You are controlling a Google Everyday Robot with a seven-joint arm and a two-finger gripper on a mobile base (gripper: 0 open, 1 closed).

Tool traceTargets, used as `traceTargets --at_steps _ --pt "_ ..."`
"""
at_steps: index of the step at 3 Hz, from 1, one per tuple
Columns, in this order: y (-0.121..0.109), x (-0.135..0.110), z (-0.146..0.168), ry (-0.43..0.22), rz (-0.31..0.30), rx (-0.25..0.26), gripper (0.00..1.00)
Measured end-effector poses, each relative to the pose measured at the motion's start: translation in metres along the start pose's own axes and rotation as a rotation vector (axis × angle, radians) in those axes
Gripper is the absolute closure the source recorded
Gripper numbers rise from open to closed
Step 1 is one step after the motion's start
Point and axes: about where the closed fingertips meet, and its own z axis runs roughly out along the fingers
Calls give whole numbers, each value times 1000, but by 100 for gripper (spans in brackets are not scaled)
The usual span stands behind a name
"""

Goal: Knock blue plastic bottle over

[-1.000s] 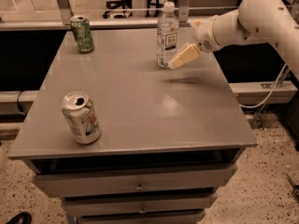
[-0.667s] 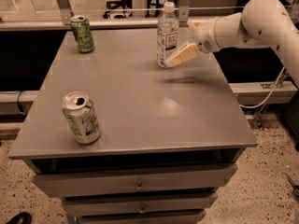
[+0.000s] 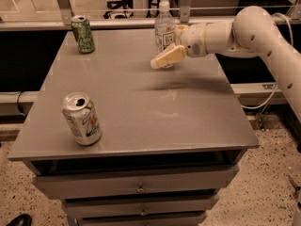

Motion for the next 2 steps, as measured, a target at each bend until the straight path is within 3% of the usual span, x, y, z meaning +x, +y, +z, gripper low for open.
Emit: traceTargets --at_steps 1,2 --pt "30 -20 20 -95 9 -97 0" --pt "47 -40 26 -148 -19 -145 0"
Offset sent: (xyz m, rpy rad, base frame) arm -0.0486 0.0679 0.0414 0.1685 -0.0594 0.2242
